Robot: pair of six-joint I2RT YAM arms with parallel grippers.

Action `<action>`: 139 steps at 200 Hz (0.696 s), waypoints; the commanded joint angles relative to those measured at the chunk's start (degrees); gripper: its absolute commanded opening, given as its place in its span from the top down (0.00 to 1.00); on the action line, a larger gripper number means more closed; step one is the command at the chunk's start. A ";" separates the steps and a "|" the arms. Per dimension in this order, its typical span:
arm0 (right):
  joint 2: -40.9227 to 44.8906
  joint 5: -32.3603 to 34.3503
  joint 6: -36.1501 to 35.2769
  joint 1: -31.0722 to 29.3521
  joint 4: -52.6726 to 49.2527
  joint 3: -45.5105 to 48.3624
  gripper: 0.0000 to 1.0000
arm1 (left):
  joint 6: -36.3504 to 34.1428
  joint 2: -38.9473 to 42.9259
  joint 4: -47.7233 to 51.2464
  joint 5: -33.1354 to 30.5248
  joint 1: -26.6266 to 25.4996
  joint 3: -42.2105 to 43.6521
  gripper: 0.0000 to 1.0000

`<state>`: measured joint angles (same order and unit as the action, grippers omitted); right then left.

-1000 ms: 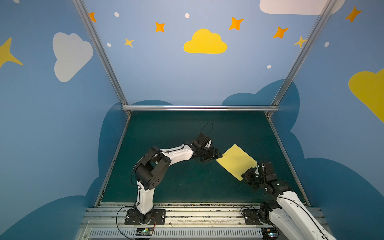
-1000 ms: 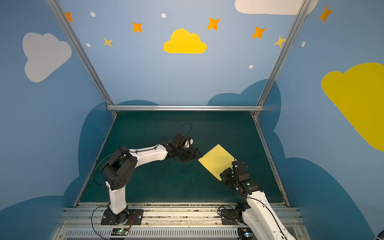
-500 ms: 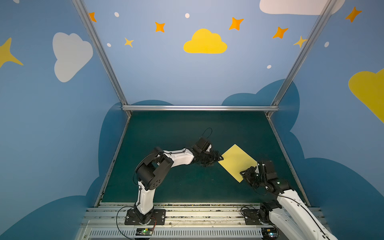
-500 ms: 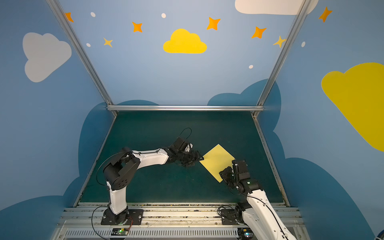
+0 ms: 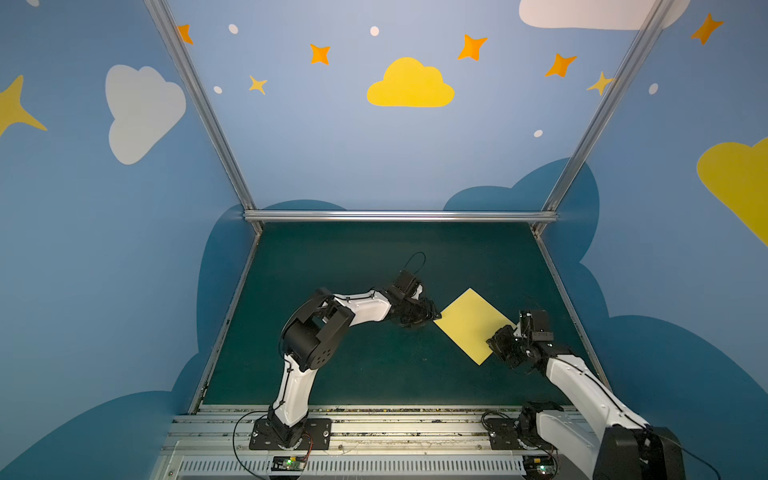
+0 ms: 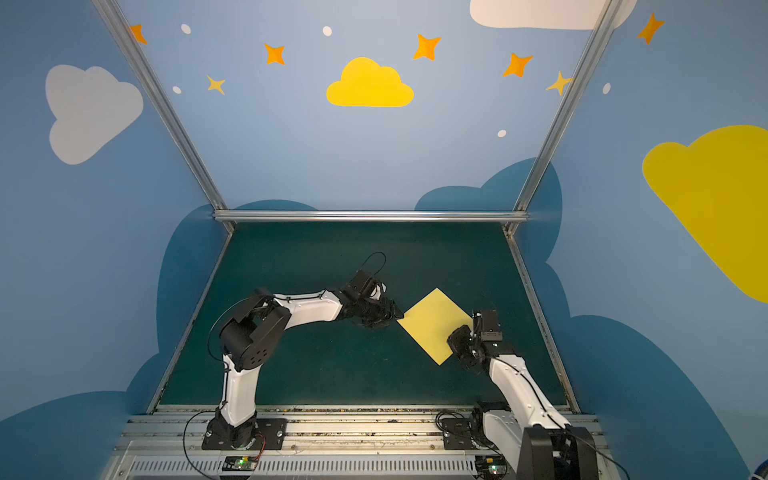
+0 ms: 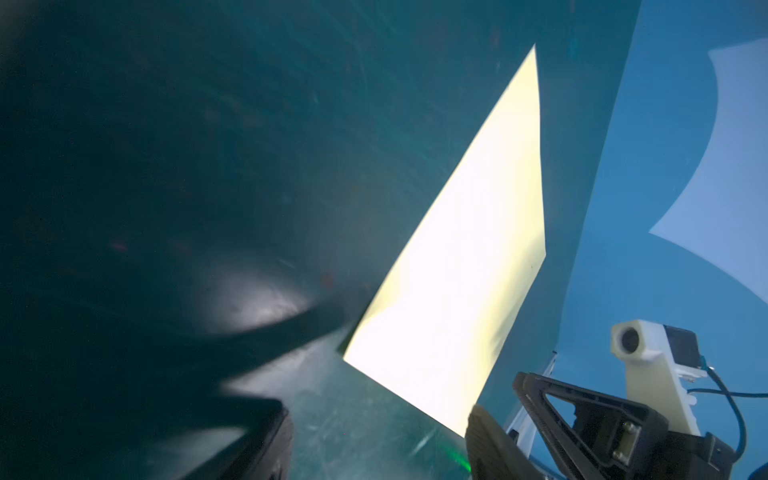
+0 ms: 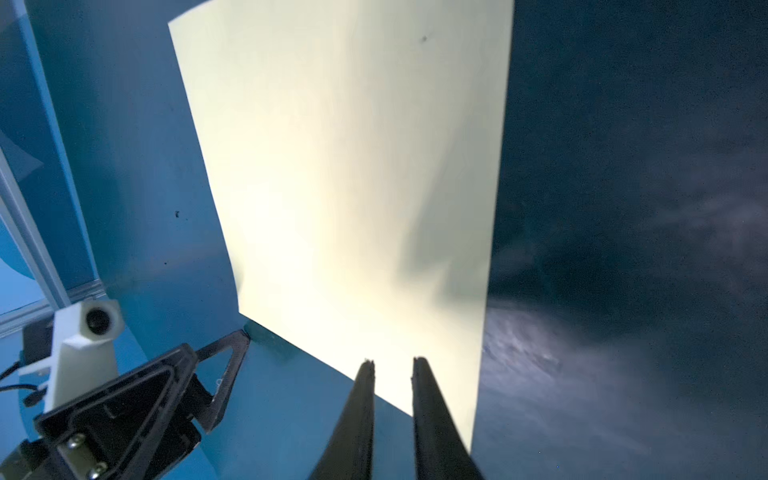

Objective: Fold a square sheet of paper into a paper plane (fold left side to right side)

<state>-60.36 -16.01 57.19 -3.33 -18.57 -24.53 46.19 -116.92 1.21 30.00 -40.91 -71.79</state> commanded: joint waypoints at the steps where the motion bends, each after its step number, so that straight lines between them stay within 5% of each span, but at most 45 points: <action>1: -4.91 -3.67 -2.51 1.18 5.70 -3.15 0.88 | -2.68 -2.01 -0.14 1.61 0.51 -0.87 0.33; 52: -13.98 -4.65 -1.51 1.99 9.16 -3.77 0.94 | -3.69 -4.25 -1.69 4.71 0.76 -1.84 0.33; 139: -17.41 -3.50 -0.75 2.02 6.77 -3.72 0.98 | -3.18 -7.97 -5.42 7.83 -0.49 -3.97 0.33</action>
<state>-76.79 -20.08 56.31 -1.43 -10.48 -28.16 43.68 -121.99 -3.90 37.06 -40.45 -75.61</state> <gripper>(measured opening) 0.047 0.665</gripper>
